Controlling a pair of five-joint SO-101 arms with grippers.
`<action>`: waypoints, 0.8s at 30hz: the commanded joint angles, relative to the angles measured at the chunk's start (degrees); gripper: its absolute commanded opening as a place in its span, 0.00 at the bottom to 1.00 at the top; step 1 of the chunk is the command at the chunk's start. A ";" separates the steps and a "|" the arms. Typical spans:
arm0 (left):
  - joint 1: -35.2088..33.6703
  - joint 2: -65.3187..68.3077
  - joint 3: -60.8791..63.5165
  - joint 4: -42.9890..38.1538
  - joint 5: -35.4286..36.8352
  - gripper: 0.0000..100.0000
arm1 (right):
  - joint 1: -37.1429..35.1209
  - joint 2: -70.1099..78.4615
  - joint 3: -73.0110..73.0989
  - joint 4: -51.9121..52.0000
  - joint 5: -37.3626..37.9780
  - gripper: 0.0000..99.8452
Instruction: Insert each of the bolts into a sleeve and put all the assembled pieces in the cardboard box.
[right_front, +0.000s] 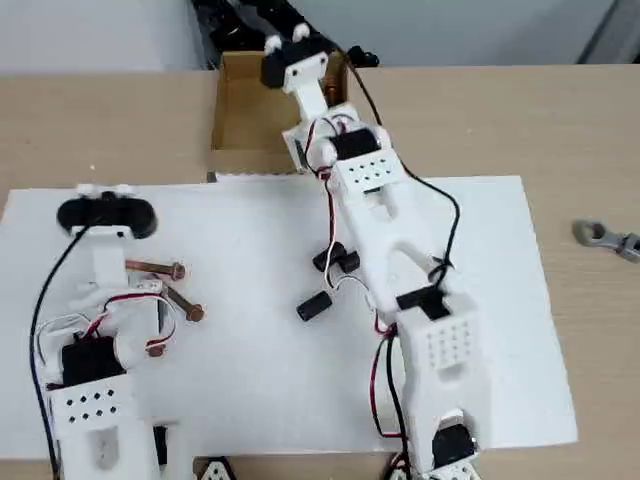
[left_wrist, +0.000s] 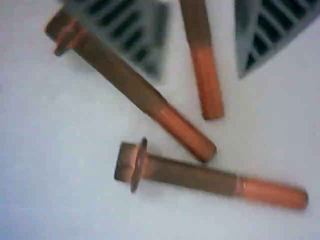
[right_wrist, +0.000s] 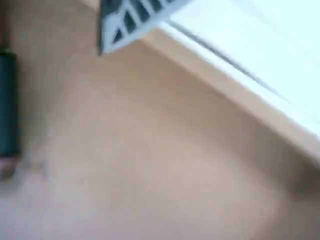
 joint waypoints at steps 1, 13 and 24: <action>-0.18 0.18 -0.40 2.73 2.29 0.16 | 0.22 -11.47 -2.11 7.16 -0.53 0.24; -0.18 8.09 -7.87 5.27 -1.58 0.17 | 5.05 -34.51 -2.11 35.38 -0.62 0.00; -0.18 48.88 -39.87 11.69 -22.95 0.16 | 7.16 -61.14 12.22 44.18 -0.09 0.00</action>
